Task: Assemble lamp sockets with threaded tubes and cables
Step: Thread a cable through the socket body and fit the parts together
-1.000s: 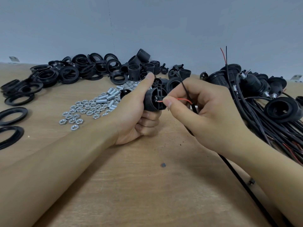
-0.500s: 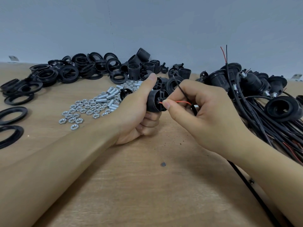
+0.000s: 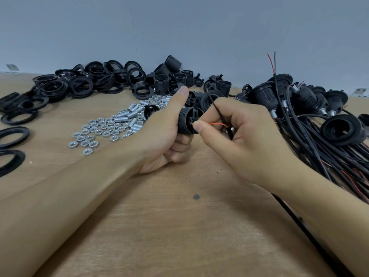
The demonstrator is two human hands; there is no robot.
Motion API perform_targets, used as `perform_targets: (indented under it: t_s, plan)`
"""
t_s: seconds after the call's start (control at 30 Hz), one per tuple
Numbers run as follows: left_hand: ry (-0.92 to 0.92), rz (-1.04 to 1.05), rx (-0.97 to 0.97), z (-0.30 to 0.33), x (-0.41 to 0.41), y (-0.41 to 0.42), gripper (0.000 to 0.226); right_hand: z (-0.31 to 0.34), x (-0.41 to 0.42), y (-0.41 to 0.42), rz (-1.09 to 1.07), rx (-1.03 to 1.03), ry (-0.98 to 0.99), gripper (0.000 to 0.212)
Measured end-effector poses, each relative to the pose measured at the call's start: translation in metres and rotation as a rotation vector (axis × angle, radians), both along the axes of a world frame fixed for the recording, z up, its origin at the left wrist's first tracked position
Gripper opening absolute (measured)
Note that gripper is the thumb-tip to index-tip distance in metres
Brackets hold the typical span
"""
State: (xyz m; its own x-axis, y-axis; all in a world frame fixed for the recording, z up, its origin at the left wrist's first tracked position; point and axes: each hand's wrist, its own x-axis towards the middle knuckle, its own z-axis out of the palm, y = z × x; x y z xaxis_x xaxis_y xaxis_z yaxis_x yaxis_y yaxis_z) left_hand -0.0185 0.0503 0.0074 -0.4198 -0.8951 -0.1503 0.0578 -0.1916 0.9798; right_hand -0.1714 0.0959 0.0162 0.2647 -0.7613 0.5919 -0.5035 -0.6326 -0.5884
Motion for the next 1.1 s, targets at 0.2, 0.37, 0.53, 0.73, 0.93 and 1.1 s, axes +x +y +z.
perform_targets:
  t_s: [0.2, 0.37, 0.53, 0.73, 0.93, 1.1]
  plan:
    - [-0.005, 0.04, 0.005, 0.0, 0.0, 0.0, 0.063, 0.001, -0.001, -0.002, 0.026, 0.038, 0.001, 0.02]
    - [0.024, 0.042, 0.015, -0.001, 0.0, -0.001, 0.062, 0.003, 0.001, -0.004, -0.008, 0.086, -0.026, 0.019]
    - [0.105, -0.091, 0.04, 0.002, 0.006, -0.002, 0.048, 0.012, -0.013, -0.008, -0.066, 0.081, 0.117, 0.014]
    - [0.128, -0.156, -0.037, -0.001, 0.007, 0.0, 0.044, 0.013, -0.022, -0.009, -0.107, 0.103, 0.12, 0.012]
    - [0.162, -0.144, -0.035, -0.002, 0.009, -0.002, 0.048, 0.011, -0.02, -0.008, -0.095, 0.101, 0.014, 0.033]
    - [0.157, -0.152, -0.079, -0.003, 0.01, -0.002, 0.043, 0.011, -0.021, -0.011, -0.166, -0.02, 0.009, 0.033]
